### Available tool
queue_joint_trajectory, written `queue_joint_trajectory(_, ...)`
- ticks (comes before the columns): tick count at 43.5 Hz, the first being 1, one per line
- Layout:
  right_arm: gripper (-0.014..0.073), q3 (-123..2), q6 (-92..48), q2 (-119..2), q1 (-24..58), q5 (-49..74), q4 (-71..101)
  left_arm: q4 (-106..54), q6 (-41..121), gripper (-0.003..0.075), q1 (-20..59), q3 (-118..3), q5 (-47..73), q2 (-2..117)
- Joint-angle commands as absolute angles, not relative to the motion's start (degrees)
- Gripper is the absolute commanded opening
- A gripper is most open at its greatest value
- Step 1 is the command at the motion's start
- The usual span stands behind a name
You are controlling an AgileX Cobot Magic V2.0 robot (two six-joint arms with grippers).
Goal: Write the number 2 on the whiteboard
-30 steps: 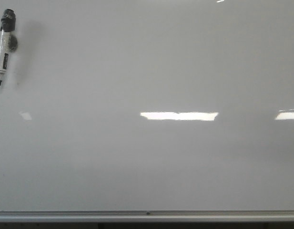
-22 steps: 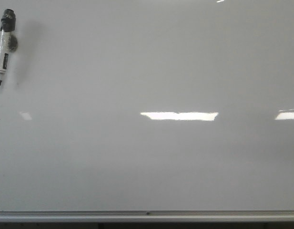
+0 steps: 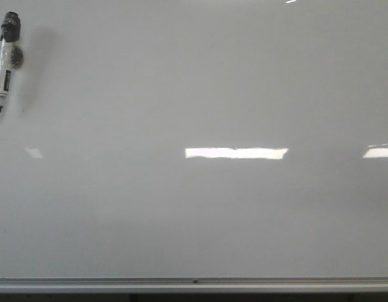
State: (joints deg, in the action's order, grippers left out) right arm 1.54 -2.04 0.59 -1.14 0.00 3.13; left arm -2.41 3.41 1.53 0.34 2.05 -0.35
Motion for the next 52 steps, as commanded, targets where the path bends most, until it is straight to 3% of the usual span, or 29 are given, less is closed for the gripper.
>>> queue_joint_trajectory(1,-0.0068,0.61,-2.03,1.68,-1.15,-7.55,3.10,-3.02,3.42,-0.0020,1.92,0.66,-3.63,-1.17)
queue_joint_trajectory(9,-0.0068,-0.30,-2.03,1.68,-1.13,-9.31,3.10,-3.02,3.42,-0.0020,1.92,-0.24,-7.65,-1.17)
queue_joint_trajectory(16,-0.0068,-7.06,-2.03,1.68,-1.13,-1.67,3.10,-2.92,3.42,-0.0020,1.92,-6.69,-7.08,-1.06)
queue_joint_trajectory(36,-0.0068,-35.67,-2.03,-13.78,-1.13,23.04,3.10,-2.92,3.42,-0.0020,1.92,-39.07,19.77,15.33)
queue_joint_trajectory(52,-0.0068,-41.33,-2.03,-25.55,-1.13,28.39,3.10,-3.18,3.42,-0.0020,1.92,-42.01,27.76,25.16)
